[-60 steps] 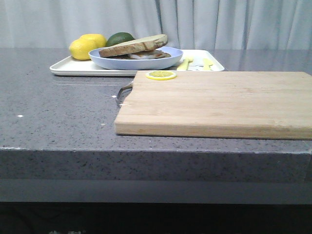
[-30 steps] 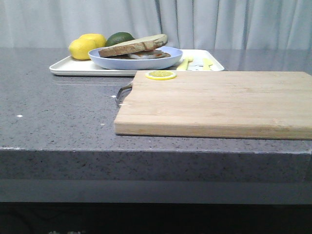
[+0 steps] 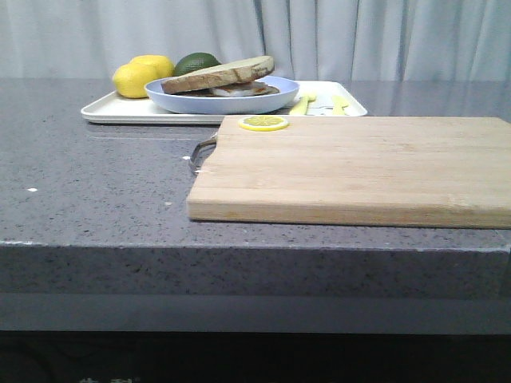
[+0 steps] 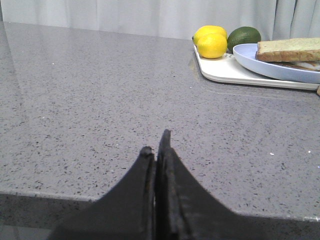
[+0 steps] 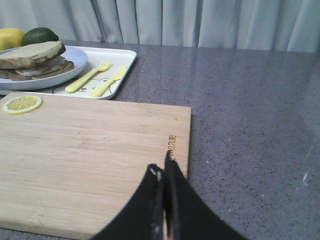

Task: Place bread and move sandwich to tray

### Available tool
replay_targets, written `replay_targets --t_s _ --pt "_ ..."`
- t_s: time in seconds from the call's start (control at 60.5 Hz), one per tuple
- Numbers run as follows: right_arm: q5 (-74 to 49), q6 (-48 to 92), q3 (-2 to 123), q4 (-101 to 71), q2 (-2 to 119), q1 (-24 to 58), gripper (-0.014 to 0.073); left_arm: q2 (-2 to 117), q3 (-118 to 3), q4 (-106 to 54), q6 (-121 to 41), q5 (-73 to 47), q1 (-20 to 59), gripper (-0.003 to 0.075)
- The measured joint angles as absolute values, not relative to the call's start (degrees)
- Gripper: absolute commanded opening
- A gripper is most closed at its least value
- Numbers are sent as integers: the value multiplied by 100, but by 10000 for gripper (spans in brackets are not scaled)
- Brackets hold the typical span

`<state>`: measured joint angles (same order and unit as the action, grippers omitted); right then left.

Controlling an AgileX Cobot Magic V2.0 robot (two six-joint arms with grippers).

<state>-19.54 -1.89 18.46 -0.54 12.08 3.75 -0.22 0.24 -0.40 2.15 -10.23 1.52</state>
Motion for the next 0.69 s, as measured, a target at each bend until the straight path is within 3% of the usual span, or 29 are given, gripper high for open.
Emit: replay_targets --t_s 0.331,0.512,0.694 --pt "-1678 -189 1661 -54 1139 375 -68 -22 24 -44 215 -1020 152 -19" --pt "-861 91 673 -508 680 375 -68 -22 24 -44 215 -1020 152 -19" --pt "-787 339 -103 -857 0 375 -68 -22 24 -44 215 -1020 152 -19"
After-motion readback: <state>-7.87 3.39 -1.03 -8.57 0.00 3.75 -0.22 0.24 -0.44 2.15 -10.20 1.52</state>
